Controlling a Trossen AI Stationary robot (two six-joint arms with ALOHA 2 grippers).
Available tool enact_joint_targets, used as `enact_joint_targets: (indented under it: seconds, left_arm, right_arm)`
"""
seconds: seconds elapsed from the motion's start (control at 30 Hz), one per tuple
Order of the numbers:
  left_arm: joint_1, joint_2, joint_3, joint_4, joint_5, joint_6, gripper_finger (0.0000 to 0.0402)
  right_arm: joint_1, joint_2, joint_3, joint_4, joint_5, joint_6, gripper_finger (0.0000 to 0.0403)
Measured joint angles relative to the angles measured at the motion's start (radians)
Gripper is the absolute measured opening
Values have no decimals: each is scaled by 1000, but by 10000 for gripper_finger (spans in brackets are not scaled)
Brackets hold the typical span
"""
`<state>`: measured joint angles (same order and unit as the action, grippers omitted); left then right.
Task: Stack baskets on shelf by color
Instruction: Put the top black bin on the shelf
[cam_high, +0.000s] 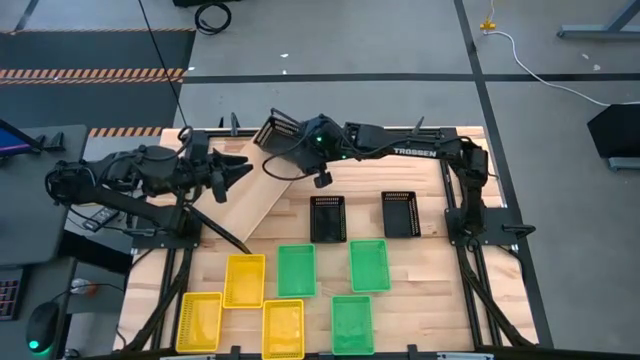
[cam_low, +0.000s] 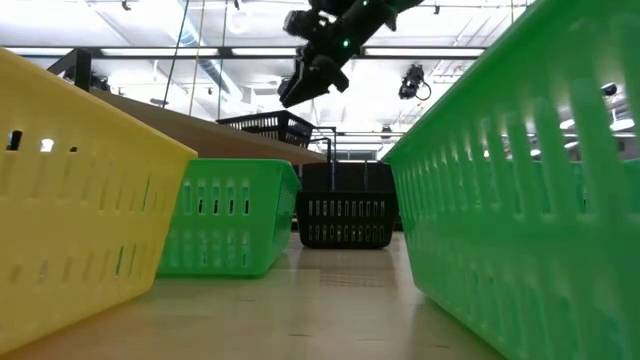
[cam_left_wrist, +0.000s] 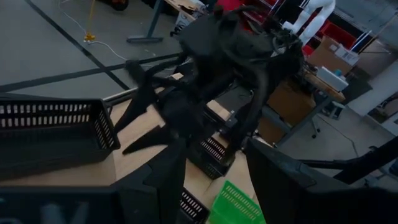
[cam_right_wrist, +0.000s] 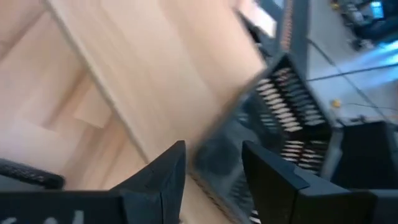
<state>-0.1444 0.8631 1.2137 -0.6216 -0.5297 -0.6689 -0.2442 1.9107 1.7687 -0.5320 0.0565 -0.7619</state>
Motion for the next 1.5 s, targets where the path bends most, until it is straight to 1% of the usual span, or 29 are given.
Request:
enact_joint_targets:
  seconds: [0.1, 0.17, 0.3, 0.4, 0.53, 0.63, 0.73, 0.9, 1.07, 1.23, 1.37, 1.5]
  left_arm:
    - [0, 0, 0, -20, 0, 0, 176]
    - [0, 0, 0, -35, 0, 0, 176]
    - [0, 0, 0, -47, 0, -6, 176]
    - [1, 7, 0, -81, -2, -7, 176]
    - [29, 39, 0, -193, -67, -7, 176]
    - [93, 79, -1, -233, -81, 0, 176]
    - [174, 130, 0, -229, -76, 2, 176]
    - [325, 234, -1, -244, -28, 73, 176]
    - [489, 317, 0, -226, 33, 101, 176]
    - [634, 376, 0, -178, 170, 201, 176]
    - [714, 407, 0, -167, 216, 229, 176]
    - [765, 408, 0, -143, 266, 237, 176]
  right_arm:
    - [7, -43, 0, 8, 53, 13, 164]
    - [7, -67, 0, 8, 67, 61, 164]
    - [-1, -89, 0, -16, 56, 193, 164]
    - [-2, -93, 0, -87, 56, 290, 164]
    - [8, -122, 0, -178, 87, 466, 164]
    - [13, -174, 0, -224, 107, 606, 164]
    - [13, -226, 0, -278, 110, 727, 164]
    - [15, -303, 0, -395, 104, 834, 164]
    - [19, -369, 0, -529, 101, 925, 164]
    - [29, -423, 0, -605, 97, 980, 164]
    - [29, -452, 0, -629, 97, 979, 164]
    - [29, -463, 0, -647, 97, 978, 164]
